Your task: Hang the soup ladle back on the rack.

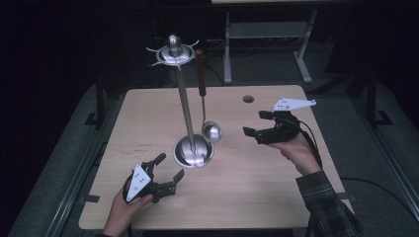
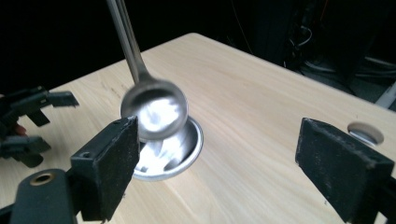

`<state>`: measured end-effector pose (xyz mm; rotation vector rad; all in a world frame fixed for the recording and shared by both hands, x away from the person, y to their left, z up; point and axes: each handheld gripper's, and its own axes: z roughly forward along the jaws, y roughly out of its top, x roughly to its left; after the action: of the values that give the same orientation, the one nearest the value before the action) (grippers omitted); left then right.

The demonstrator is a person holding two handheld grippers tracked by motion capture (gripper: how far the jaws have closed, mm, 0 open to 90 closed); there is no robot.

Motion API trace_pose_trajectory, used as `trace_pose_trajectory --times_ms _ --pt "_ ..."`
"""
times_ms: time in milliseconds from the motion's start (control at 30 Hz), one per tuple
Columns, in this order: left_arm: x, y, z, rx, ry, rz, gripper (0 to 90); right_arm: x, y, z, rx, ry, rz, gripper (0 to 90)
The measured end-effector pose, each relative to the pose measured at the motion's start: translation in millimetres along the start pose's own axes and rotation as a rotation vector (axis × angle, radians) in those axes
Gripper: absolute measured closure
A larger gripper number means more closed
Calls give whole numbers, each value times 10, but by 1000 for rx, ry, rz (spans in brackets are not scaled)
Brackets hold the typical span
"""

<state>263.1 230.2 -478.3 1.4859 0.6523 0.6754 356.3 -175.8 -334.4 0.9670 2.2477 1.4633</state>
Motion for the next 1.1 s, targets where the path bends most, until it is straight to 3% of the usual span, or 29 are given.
trace_pose_trajectory --times_ms 300,800,1100 --pt "-4 -2 0 0 1 -7 133 -41 -295 -60 -4 -35 16 119" --pt "-3 -2 -5 4 2 -7 134 16 -770 -168 -29 -88 21 129" --pt "-5 -3 -5 2 -2 -4 134 31 -1110 -239 -27 -108 53 131"
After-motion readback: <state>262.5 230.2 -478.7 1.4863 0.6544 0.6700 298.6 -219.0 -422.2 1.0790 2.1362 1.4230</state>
